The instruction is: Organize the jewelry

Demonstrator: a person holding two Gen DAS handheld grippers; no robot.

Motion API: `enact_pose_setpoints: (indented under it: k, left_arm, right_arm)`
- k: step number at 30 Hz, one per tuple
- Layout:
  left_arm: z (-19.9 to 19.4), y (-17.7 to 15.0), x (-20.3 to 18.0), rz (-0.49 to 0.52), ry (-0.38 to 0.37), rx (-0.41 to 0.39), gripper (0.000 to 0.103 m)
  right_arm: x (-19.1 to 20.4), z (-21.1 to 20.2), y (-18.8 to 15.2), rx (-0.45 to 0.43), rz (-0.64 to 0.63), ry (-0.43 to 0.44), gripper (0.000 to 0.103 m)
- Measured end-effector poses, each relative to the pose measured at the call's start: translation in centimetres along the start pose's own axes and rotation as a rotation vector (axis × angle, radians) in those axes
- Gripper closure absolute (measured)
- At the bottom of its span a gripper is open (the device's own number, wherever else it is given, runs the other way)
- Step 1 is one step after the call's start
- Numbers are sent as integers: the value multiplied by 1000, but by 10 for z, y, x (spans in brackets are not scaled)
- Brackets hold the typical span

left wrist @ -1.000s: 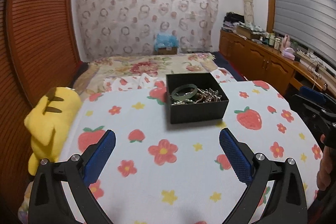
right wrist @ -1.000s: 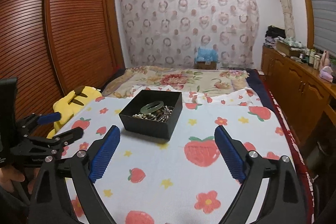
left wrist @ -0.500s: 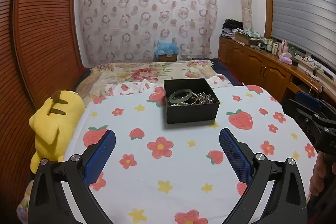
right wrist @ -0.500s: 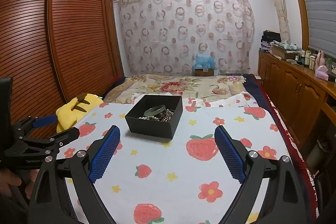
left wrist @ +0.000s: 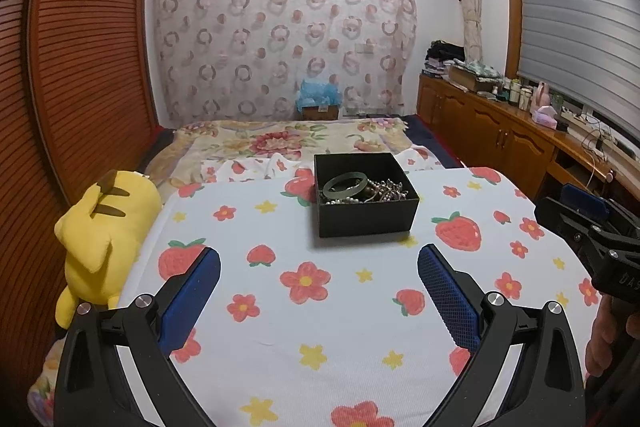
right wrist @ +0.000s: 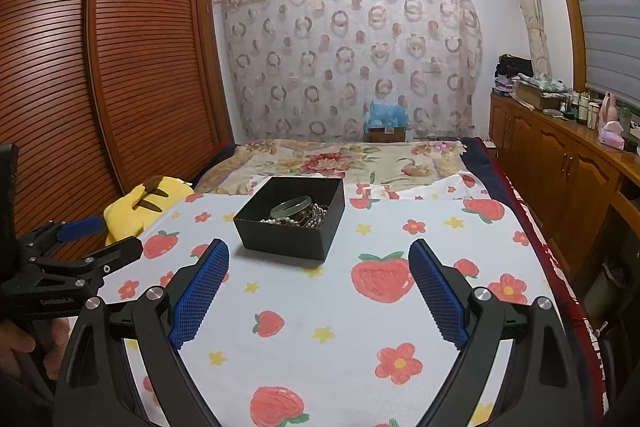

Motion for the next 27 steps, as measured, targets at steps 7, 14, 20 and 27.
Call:
enact_pose_setpoints:
  k: [7,14,20,27]
  left_arm:
    - [-3,3,-2,-8,-2,-11,7]
    - [-3,3,-1,-8,-2,-11,7]
    - [-3,3,-1,-8,-1,-12,7]
    - [-3,5,-1,-8,0,-15,7]
  right_arm:
    - [-4,0,-3,2,2,3,10]
    - [-5,0,-3,1,2,3,10]
    - [-5,0,-3,2,3,3,10]
    - [-5,0,-2,2,3,4,10]
Point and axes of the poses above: each gripper's, at about its wrist camera, not at the fingertips, and z roughly the way its jaws point, x to its left, y to its top, the point moved 3 cm from there along z, roughly the way its jaws point, and after that the axes turned 8 degrees about z, right-handed, at the moved point
